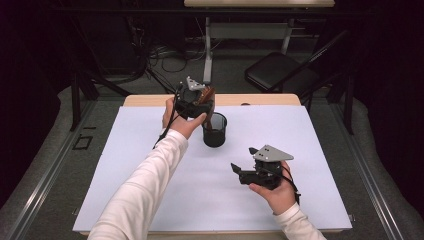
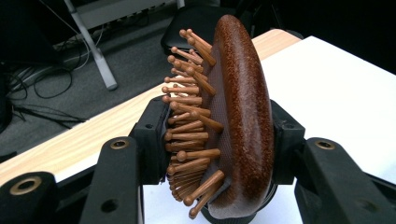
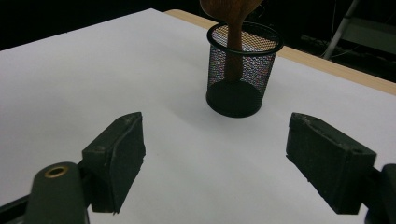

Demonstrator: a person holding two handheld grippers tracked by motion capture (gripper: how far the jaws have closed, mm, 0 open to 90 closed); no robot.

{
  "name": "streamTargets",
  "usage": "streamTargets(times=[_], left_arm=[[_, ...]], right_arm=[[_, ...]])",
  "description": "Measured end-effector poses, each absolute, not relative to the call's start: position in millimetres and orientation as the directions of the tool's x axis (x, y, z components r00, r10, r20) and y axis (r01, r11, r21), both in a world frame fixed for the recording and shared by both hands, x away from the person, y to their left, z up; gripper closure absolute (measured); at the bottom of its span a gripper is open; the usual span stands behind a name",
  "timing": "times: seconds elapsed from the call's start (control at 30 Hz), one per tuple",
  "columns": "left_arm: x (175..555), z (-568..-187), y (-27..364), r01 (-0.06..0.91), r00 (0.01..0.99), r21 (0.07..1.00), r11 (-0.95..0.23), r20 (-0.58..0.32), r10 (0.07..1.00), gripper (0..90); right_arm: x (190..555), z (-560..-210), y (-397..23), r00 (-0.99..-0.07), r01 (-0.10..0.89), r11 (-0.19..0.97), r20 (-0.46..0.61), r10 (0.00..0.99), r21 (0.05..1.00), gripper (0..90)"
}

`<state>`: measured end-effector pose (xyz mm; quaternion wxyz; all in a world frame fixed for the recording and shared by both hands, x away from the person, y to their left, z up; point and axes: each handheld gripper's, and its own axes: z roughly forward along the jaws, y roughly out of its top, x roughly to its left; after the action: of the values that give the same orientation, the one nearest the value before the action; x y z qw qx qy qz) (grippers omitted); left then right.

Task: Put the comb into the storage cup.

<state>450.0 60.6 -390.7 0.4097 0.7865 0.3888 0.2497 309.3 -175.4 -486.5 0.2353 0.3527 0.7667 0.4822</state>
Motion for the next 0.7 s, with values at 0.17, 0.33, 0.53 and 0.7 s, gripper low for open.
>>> streamTargets(times=[0.17, 0.33, 0.53, 0.7], left_arm=[[445.7, -392.0, 59.3, 0.388, 0.583, 0.839, -0.382, 0.098, 0.807, 50.7], [438.4, -394.2, 55.3, 0.349, 0.605, 0.833, -0.429, 0.149, 0.782, 50.3], [432.3, -396.2, 50.9, 0.318, 0.617, 0.828, -0.463, 0.19, 0.764, 50.1], [427.8, -397.7, 46.3, 0.297, 0.623, 0.822, -0.486, 0.219, 0.751, 49.9]], right_arm=[[309.3, -486.7, -175.1, -0.641, 0.314, 0.287, -0.021, 0.768, 0.905, 19.1], [309.6, -487.2, -175.1, -0.64, 0.313, 0.287, -0.022, 0.768, 0.905, 19.1], [309.5, -487.7, -175.5, -0.639, 0.317, 0.291, -0.023, 0.769, 0.903, 19.0], [309.1, -487.5, -175.5, -0.639, 0.315, 0.291, -0.024, 0.769, 0.903, 19.1]])
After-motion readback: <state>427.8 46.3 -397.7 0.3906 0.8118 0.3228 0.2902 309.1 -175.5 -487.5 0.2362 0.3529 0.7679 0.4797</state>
